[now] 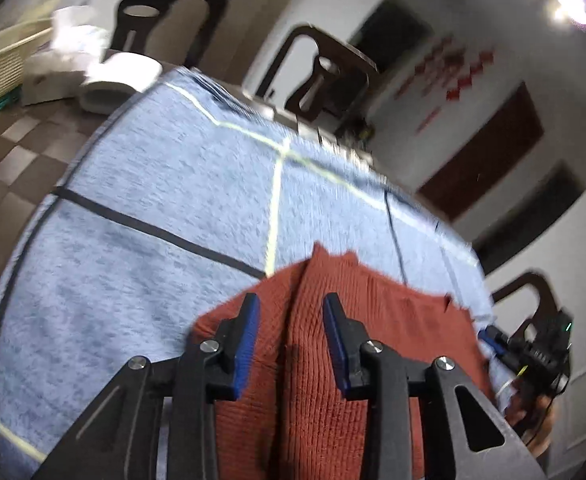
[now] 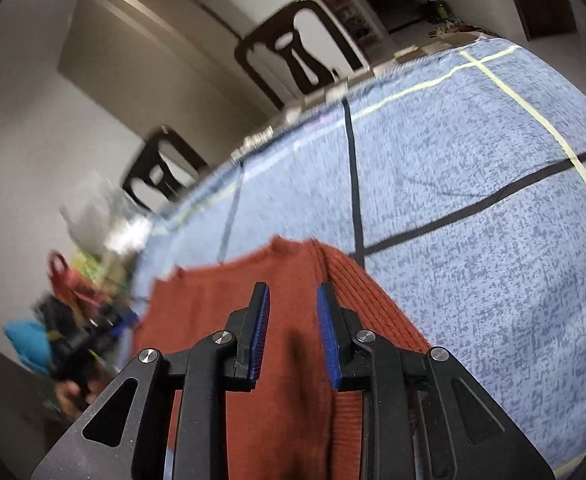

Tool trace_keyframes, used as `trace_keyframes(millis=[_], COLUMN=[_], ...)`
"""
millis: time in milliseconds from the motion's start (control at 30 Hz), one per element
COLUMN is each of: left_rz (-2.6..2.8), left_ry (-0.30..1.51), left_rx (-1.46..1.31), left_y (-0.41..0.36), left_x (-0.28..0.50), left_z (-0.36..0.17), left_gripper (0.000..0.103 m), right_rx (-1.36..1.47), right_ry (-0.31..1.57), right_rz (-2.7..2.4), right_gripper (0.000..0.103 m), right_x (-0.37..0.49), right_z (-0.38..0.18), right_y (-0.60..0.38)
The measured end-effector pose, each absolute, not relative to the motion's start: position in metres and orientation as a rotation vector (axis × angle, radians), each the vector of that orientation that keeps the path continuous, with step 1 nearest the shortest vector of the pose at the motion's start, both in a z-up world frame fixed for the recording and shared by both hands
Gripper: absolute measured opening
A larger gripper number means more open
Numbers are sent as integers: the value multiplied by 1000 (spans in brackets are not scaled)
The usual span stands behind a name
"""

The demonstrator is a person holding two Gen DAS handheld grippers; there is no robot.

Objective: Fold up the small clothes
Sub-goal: 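Fold the hem up toward the collar with both tools and release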

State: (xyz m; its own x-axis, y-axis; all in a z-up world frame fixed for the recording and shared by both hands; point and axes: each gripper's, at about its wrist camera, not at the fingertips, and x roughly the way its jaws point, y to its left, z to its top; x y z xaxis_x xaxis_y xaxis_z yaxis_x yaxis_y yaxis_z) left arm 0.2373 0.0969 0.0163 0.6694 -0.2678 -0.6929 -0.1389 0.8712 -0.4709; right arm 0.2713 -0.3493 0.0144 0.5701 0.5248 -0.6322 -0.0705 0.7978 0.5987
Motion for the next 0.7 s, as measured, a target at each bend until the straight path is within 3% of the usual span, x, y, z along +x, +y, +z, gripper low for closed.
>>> trace_keyframes(millis=[267,300,333,400,700], left_rz=[-62,-62,-73,-81,-51], left_ry=[918,922,928,929,781], left_rx=[-316,-301,-294,-298,-380], left_y=[63,60,57,55,76], left_x=[262,263,265,265,258], left_z=[10,10,9,10,21], left_gripper=[33,28,16,12,9], right_rx=[354,340,319,293,334], right_ry=[976,980,982,974,868], right_rz=[319,322,329,325,280], right_gripper=[25,25,25,8,6], right_x=[281,282,283,284,287], right_z=[9,9,9,11,27], right_y=[-328,-325,-322,-319,-328])
